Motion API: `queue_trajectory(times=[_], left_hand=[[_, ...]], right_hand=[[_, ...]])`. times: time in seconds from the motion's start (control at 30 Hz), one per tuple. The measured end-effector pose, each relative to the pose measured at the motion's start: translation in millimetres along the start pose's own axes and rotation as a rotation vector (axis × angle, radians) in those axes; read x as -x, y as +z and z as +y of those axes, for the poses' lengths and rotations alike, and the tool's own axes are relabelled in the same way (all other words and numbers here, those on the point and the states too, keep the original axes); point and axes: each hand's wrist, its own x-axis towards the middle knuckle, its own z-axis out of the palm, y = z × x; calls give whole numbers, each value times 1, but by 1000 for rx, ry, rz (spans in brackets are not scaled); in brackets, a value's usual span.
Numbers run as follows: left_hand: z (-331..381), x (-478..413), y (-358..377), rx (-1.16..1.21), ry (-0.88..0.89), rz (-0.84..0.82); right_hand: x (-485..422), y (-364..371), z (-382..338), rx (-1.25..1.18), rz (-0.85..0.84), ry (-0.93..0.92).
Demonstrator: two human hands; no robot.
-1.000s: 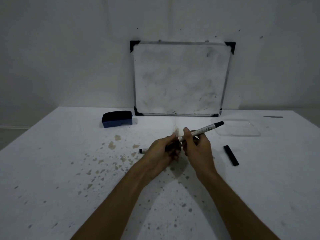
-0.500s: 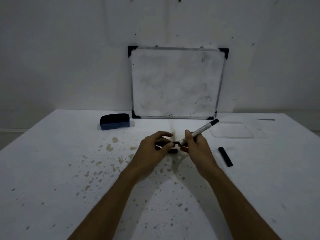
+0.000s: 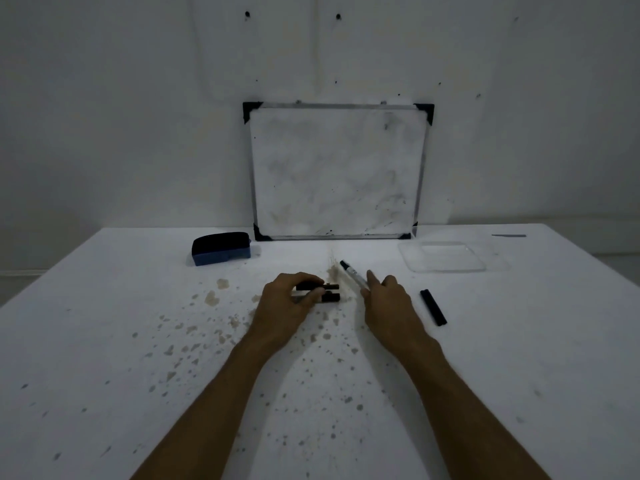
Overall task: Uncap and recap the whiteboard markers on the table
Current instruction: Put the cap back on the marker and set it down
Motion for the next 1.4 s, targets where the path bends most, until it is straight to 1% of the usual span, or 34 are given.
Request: queue_trajectory(times=[0.1,0.2,0.23,0.33,0.4,0.47,0.53,0.63,0.77,0.83,0.9,0.97,1.07,1.13,1.2,1.4], left_hand=[[9,1,4,43,7,73],[24,4,10,101,-34,50],[29,5,12,124,-45,39],[45,10,16,183,-47,-15],[55,11,18,218,-43,-72],[66,13,22,227,-7,-157],[77,13,29,236,27,-221],[94,10,42,275,27,-285],[114,-6,67,282,41,-384],[114,-22,85,175,53,-349],[106,-42,103,-111,126,-247],[94,-55,118,-337,176,-207],[79,-58,136,-458,185,-218],[70,-55,141,-460,187,-232],[62,-58,143,-401,162,-235],[54,-61,146,-331,147,-209]], right_hand=[[4,1,1,91,44,-10],[10,-7,2,122,88,2],[12,-14,4,57,93,-4],[24,-43,7,-298,81,-73],[37,-59,7,-388,121,-157],[51,-69,11,-388,204,-222],[63,-77,19,-351,244,-237],[74,-89,37,-249,213,-193],[77,-97,63,-230,233,-97],[71,-98,78,-240,271,-18],[59,-101,94,-242,311,56],[43,-107,108,-240,328,114],[10,-115,127,-180,330,153],[-16,-121,137,-113,306,159],[-44,-126,144,-51,255,163],[-126,-116,161,42,-79,281]])
